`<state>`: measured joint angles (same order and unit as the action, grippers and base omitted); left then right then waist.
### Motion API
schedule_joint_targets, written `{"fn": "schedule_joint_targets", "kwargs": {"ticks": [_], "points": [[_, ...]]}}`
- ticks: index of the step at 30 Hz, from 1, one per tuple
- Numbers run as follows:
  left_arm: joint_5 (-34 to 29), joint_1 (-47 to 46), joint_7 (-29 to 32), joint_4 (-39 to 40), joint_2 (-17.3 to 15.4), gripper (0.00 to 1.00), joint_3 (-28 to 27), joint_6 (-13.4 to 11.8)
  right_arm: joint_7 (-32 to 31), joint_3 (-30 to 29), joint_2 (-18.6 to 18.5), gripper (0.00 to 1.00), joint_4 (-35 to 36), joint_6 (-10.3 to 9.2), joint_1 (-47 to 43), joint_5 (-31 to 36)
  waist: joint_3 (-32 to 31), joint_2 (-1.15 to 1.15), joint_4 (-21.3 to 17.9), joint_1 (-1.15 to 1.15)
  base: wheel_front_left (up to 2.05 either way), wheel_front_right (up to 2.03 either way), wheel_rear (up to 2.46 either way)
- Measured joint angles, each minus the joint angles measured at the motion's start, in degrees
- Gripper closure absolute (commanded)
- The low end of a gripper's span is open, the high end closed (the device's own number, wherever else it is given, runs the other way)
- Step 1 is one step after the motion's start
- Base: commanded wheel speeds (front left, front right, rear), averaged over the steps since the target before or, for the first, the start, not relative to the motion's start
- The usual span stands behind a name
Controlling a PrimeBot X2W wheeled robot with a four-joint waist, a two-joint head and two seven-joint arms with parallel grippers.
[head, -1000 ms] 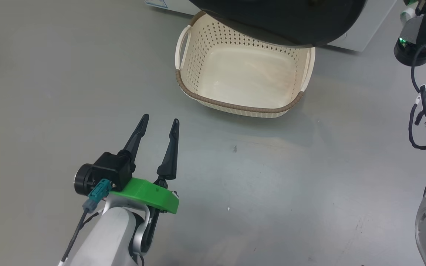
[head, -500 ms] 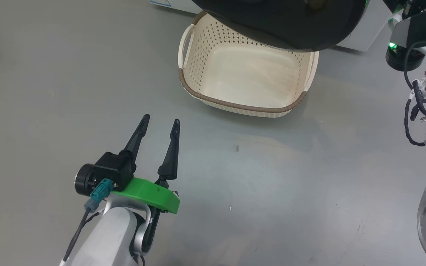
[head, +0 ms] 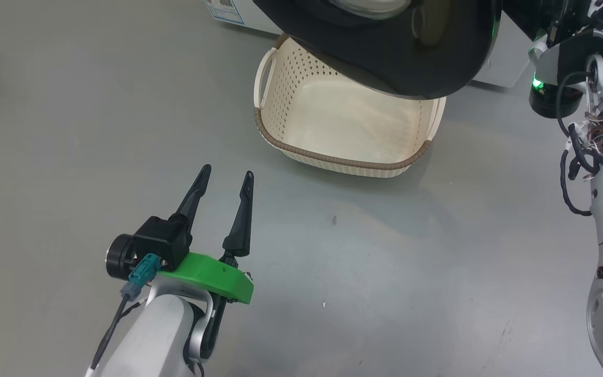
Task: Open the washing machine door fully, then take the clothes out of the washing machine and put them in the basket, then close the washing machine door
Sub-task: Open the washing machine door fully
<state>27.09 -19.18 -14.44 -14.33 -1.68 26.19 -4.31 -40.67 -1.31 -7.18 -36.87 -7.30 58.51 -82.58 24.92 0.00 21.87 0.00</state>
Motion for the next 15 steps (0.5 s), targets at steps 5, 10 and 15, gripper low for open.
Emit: {"fn": "schedule_joint_targets", "kwargs": {"ticks": [5, 10, 15], "points": [[-0.02, 0.01, 0.0, -0.2, 0.0, 0.0, 0.05, 0.0, -1.14, 0.4, 0.4, 1.0, -0.57, 0.0, -1.42, -0.12, -1.33, 0.0, 0.02, 0.0, 0.0, 0.0, 0.0], [-0.04, 0.06, 0.0, -0.46, 0.0, 0.0, 0.18, 0.0, -1.98, 0.76, 0.85, 1.0, -1.18, 0.0, -3.03, -0.68, -2.7, 0.0, 0.11, 0.0, 0.0, 0.0, 0.0], [-0.22, 0.14, 0.0, -0.59, 0.0, 0.0, 0.15, 0.0, -2.69, 1.49, 1.67, 1.0, -1.49, 0.0, -4.48, -1.3, -3.69, 0.0, 0.21, 0.0, 0.0, 0.0, 0.0]]}}
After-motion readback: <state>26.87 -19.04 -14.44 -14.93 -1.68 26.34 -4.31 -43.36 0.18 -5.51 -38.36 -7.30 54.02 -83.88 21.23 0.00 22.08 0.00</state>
